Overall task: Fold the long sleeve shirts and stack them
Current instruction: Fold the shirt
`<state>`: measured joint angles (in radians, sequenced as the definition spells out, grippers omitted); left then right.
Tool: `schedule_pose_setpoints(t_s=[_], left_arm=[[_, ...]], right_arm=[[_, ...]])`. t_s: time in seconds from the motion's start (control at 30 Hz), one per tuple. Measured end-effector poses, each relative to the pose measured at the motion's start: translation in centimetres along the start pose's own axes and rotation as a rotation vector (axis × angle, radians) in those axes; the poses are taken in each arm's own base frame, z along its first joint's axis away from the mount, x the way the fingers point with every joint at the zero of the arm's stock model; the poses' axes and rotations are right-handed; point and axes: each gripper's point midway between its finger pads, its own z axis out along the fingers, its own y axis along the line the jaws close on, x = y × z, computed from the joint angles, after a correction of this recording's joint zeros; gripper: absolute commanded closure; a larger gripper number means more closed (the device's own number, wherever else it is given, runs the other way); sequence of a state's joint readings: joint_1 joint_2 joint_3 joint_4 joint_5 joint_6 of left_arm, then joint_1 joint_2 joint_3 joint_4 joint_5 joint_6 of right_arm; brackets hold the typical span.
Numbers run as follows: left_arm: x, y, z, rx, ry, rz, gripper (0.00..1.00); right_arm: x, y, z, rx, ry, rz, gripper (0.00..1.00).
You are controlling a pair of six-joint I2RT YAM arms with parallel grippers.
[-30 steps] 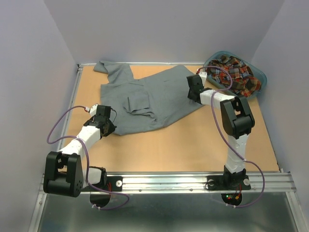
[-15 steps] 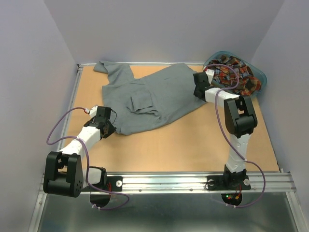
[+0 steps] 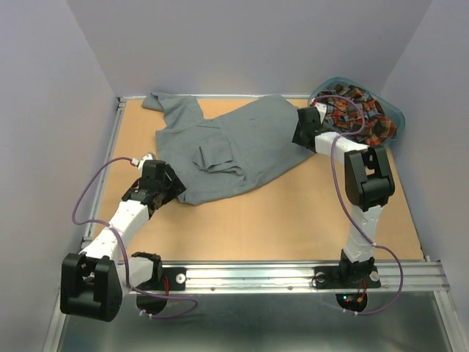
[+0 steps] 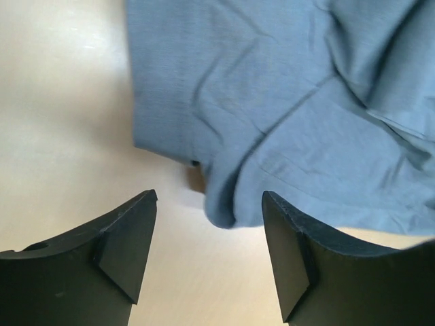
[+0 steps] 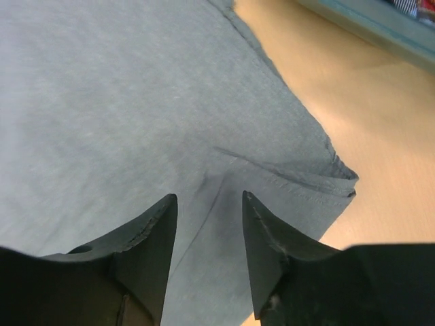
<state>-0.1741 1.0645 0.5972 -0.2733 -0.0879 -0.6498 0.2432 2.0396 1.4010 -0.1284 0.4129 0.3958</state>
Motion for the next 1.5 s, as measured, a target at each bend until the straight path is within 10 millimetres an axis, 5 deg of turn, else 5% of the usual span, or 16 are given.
schedule_pose_setpoints(t_s=[0.27,0.4,0.57,0.83,1.2,1.5], left_arm=[[2.3,-2.8,0.9,0.067,0.092,0.093,0.37],[2.9,-3.4,2.2,0.049,0.126,0.130,0.46],[3.5,-3.3,3.4,0.027,0.152,0.143,0.54],[4.4,-2.8,4.0,0.001,0.174,0.126,0.53],[5.1,-1.3,3.7,-0.038,0.163,0.094,0.91],[3.5,0.0,1.9,-0.073,0.063,0.059,0.94]], right_arm=[[-4.2,1.2,-5.8,-0.147,-0.074,0.034,0.48],[-4.2,1.2,-7.1,-0.180,-0.076,0.037,0.48],[-2.0,0.8,-6.9,-0.184,-0.025,0.019,0.48],[-1.9,0.8,-6.8,-0.184,-0.023,0.018,0.48],[-1.3,0.6,-6.2,-0.165,-0.013,0.011,0.48],[-0.3,0.3,-2.9,-0.089,0.008,-0.016,0.49]])
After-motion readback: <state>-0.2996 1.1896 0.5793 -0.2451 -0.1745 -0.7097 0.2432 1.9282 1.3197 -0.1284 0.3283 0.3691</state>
